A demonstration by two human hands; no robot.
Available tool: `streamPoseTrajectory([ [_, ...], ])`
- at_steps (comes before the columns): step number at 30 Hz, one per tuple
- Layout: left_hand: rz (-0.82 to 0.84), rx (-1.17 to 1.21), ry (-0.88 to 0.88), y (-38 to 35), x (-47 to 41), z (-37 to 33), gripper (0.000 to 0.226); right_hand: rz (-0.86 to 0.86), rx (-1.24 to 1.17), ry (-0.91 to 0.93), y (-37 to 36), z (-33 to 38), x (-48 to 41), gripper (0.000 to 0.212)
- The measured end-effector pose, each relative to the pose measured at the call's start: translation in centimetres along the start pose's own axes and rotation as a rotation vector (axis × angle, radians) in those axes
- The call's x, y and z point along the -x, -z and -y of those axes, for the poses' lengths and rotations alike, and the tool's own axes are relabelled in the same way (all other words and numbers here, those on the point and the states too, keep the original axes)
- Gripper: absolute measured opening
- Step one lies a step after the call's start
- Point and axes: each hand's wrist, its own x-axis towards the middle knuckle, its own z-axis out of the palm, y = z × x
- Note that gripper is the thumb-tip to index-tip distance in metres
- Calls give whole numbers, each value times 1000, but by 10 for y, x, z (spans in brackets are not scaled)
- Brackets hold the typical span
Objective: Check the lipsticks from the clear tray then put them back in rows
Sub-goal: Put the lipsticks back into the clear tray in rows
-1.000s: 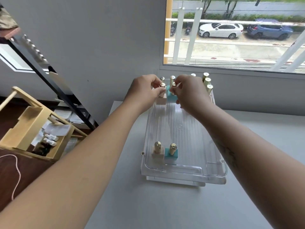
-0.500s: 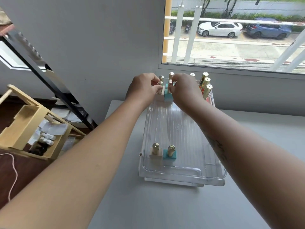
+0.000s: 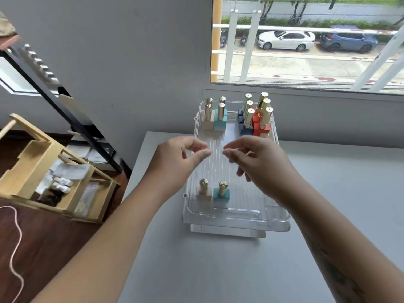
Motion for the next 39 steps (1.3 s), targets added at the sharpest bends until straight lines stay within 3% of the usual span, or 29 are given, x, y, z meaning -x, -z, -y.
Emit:
streamPoseTrajectory([
  [3, 50, 12, -1, 2, 26, 5, 27, 172, -17, -17, 0, -5, 29, 43],
  [5, 91, -9, -30, 4, 38, 8, 36, 165, -3, -20, -4, -12, 39, 50],
  [10, 63, -96, -148, -7, 53, 13, 19, 29, 124, 52, -23, -23, 48, 15],
  [13, 43, -91, -165, -10, 51, 13, 16, -5, 170, 89, -27, -24, 44, 7],
  [25, -84, -182, -117, -18, -51, 0, 11, -300, 152, 86, -23, -10, -43, 10],
  [33, -119, -138, 40, -27, -87, 7, 13, -330, 187, 23, -32, -9, -81, 14],
  [39, -197, -67, 24, -35, -93, 7, 18, -357, 122, -8, -43, -13, -87, 15],
])
